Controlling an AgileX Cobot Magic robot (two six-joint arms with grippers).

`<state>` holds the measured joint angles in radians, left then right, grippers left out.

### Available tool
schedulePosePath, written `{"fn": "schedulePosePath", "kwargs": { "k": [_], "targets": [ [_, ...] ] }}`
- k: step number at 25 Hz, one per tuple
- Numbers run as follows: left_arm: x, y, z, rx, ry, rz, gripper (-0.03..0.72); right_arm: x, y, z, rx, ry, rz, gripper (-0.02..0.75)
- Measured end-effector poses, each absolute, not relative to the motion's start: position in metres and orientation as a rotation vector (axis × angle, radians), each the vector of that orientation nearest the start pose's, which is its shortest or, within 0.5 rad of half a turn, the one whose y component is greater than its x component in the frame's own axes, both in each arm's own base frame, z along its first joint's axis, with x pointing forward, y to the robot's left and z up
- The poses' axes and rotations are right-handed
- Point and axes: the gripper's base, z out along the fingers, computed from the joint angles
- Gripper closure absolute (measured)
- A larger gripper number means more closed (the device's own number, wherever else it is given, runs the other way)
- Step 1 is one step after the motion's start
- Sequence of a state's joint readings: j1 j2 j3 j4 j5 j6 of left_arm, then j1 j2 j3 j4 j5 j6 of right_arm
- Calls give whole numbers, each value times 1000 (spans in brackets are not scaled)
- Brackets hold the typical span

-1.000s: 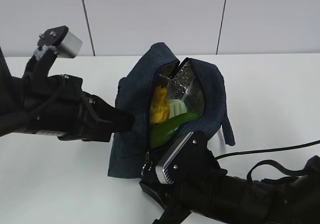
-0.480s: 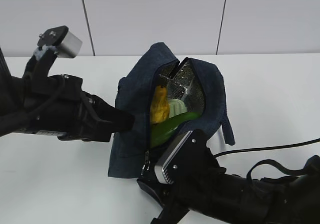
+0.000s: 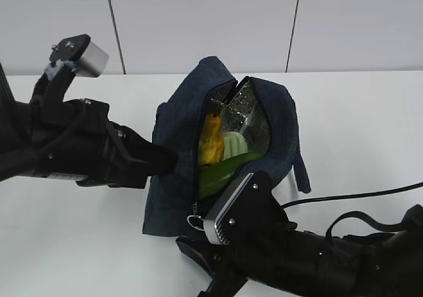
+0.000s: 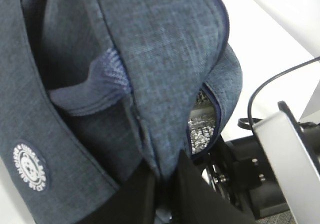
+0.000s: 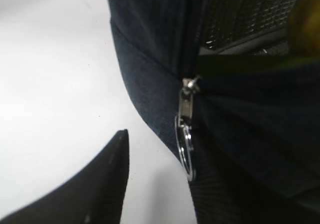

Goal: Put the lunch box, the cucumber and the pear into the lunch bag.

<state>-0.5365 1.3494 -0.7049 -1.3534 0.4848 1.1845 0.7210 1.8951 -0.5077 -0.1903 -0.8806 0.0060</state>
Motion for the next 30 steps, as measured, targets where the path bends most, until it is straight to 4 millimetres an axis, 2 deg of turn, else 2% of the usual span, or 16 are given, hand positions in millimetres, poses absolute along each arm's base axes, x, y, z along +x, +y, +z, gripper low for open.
{"fn": "schedulePosePath", "kwargs": {
  "k": [4, 10, 16, 30],
  "targets": [
    [205, -170, 243, 711, 2194, -888, 685, 215, 205, 105, -897, 1824, 528, 443],
    [205, -170, 243, 711, 2194, -888, 685, 216, 204, 105, -875, 1833, 523, 632],
    [205, -170, 243, 710, 2194, -886, 685, 216, 204, 105, -876, 1837, 521, 737],
    [206, -170, 242, 714, 2194, -876, 685, 213, 206, 106, -928, 1834, 530, 738]
  ]
}}
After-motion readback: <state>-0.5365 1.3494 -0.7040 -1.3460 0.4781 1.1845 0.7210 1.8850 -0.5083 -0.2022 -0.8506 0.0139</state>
